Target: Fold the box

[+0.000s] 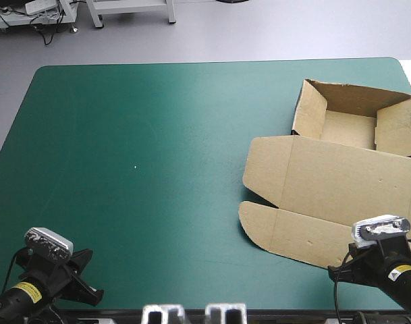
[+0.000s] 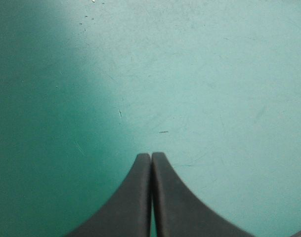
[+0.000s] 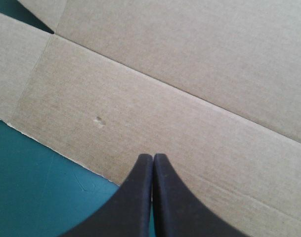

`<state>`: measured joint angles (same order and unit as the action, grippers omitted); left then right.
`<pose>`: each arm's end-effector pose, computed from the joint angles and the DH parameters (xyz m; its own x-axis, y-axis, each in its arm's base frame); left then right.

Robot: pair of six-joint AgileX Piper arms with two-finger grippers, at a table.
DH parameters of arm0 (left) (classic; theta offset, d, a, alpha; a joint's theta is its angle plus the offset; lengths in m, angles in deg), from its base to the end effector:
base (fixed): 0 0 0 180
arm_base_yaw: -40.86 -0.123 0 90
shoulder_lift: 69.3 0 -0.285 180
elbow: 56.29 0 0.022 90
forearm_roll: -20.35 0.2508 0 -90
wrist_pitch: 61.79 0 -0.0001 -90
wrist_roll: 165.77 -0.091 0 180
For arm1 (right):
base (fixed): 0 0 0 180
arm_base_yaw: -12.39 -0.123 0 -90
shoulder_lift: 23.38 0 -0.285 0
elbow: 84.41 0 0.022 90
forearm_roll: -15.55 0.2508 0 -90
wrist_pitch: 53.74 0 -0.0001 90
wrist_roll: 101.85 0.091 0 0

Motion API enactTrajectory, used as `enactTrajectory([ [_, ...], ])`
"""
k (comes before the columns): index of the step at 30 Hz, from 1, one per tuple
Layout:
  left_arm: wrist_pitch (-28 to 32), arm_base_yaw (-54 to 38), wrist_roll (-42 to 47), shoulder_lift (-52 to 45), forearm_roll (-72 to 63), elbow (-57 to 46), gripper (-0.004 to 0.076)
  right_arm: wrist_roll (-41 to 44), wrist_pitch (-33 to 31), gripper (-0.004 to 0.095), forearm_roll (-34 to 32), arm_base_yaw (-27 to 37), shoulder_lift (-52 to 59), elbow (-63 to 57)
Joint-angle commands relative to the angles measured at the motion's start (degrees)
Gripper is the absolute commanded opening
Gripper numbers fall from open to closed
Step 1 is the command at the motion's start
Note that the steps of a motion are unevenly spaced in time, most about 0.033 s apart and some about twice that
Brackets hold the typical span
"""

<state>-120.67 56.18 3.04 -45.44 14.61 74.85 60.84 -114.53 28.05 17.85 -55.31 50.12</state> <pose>0.0367 -0.0181 0.2737 -0.5857 0.3081 -0.7497 0.4131 0.9093 0.0510 0.0596 0.0116 0.2839 -0.7148 -0.1222 -0.6885 -0.1747 0.9846 0.0067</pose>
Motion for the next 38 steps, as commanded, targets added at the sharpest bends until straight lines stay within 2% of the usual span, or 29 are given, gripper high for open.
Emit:
enactTrajectory([
  [1,3.1,-0.1,0.5,0.7,-0.9,1.3,-0.0010,-2.2,3.5,-0.0008,1.9,-0.1,2.5,-1.1],
  [38,3.0,-0.1,0.5,0.7,-1.1,1.3,-0.0010,-1.9,1.8,-0.0009,3.7,-0.1,5.0,-2.5],
])
